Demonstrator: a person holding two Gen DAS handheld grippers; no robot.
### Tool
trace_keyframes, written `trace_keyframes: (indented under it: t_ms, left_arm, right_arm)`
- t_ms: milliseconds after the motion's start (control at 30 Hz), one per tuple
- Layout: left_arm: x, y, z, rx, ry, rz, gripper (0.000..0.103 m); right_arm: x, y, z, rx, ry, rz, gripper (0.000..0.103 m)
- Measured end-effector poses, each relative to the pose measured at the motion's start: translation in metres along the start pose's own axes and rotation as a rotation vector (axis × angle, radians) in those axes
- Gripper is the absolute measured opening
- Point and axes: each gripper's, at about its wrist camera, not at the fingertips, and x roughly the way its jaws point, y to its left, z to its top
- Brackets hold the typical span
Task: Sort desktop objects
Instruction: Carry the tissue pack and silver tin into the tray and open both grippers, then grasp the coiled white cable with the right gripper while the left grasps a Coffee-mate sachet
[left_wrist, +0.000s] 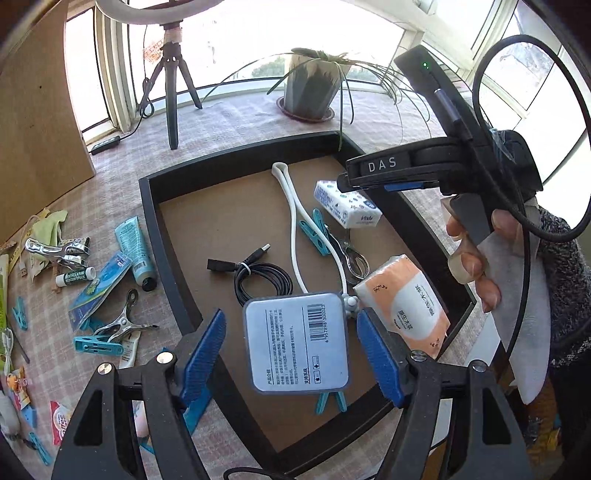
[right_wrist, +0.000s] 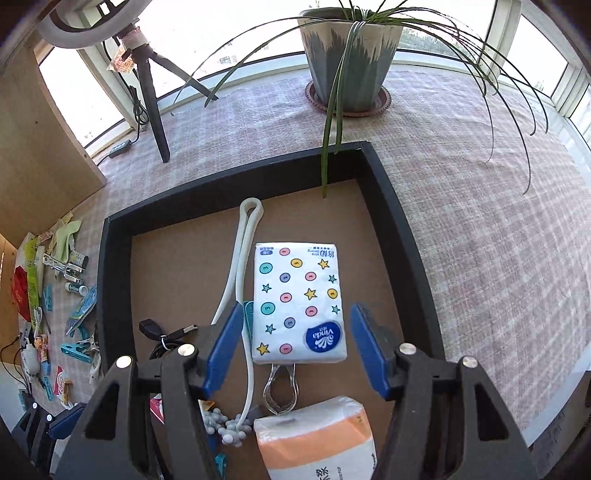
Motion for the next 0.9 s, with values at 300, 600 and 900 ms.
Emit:
trace_keyframes:
  t_ms: [300,600,900]
  left_arm:
    - [-0.025,0.063,-0.020,-0.111,0.010,0.086,0.071]
    - [-0.055,0.187,-0.079,-0.305,0.068,0.202,0.069]
    - [-0.052,0.259,-0.130,-0.471,0.117,0.231,0.068]
  right_arm:
    - [-0.017,0.052,-0.008,-0.128,-0.003,0.120,0.063]
    - [-0.032,0.166,-0.061,-0.491,0.033,0.290,0.063]
    - [-0.018,0.272,-0.155,-0.829,0.208,0.438,0.049]
